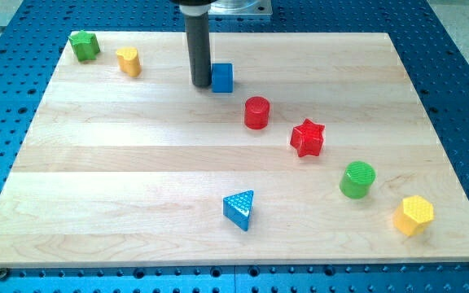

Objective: Move the blue cube to the left of the red circle

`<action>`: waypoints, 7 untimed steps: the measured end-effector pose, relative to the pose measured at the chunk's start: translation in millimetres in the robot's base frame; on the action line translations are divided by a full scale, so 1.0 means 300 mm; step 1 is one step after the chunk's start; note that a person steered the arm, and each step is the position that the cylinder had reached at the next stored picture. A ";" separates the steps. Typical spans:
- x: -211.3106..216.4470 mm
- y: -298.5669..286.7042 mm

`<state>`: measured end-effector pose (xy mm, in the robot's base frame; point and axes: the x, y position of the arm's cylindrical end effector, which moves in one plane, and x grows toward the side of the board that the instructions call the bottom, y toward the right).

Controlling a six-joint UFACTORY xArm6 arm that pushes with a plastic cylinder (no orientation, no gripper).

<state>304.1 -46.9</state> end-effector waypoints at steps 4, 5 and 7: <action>0.164 0.088; 0.136 0.159; 0.075 0.090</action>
<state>326.7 -20.0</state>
